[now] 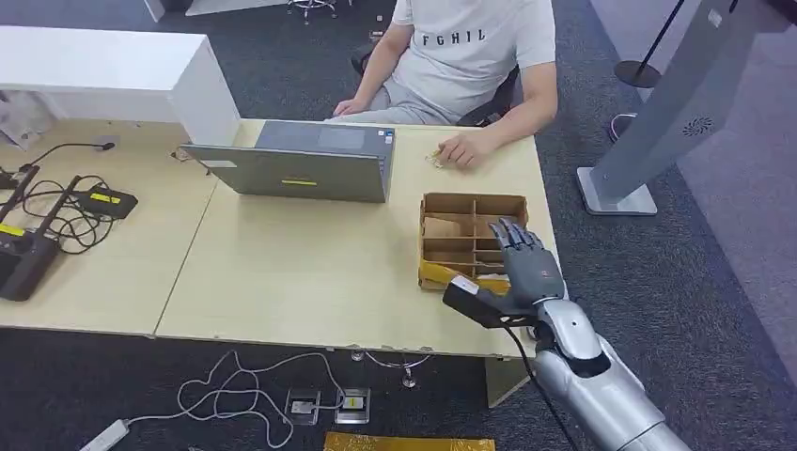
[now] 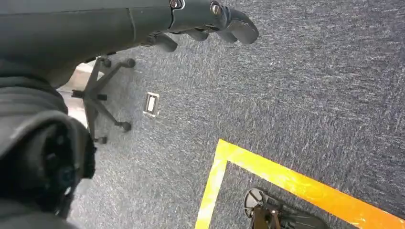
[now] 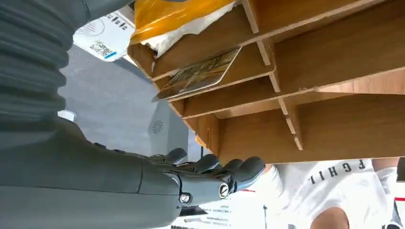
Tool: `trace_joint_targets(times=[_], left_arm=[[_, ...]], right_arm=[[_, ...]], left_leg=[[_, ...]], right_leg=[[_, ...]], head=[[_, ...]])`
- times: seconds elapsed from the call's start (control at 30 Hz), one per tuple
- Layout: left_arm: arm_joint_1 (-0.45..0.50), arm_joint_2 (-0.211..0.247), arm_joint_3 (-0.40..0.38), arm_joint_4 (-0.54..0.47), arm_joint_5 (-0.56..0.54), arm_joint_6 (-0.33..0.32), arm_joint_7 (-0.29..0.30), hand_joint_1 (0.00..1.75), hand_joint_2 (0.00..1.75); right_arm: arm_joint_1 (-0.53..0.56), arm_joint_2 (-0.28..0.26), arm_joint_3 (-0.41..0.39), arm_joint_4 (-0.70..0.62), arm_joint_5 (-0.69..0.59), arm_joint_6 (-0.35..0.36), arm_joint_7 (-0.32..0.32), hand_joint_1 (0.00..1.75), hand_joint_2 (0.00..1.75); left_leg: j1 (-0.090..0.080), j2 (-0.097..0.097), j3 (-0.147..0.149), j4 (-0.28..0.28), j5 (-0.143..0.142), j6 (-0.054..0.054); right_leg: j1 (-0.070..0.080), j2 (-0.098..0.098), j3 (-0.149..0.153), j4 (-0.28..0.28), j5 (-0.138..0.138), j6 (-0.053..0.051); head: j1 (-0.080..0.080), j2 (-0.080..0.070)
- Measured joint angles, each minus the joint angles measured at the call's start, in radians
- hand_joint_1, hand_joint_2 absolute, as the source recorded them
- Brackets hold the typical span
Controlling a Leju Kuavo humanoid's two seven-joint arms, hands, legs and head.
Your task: Pass the card to the sensor for recognition and then transmit it.
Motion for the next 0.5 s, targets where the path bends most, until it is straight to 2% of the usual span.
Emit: trace_joint_targets(times=[0.5], left_arm=[[0.0,0.003,0.0,0.0,0.0,-0.008,-0.006,0.0,0.0]], right_arm=[[-0.011,0.0,-0.002,0.055,0.029,-0.034,-0.006,0.0,1.75]], left_leg=[[0.0,0.0,0.0,0.0,0.0,0.0]], right_leg=[[0.0,0.0,0.0,0.0,0.0,0.0]], head=[[0.0,0.0]])
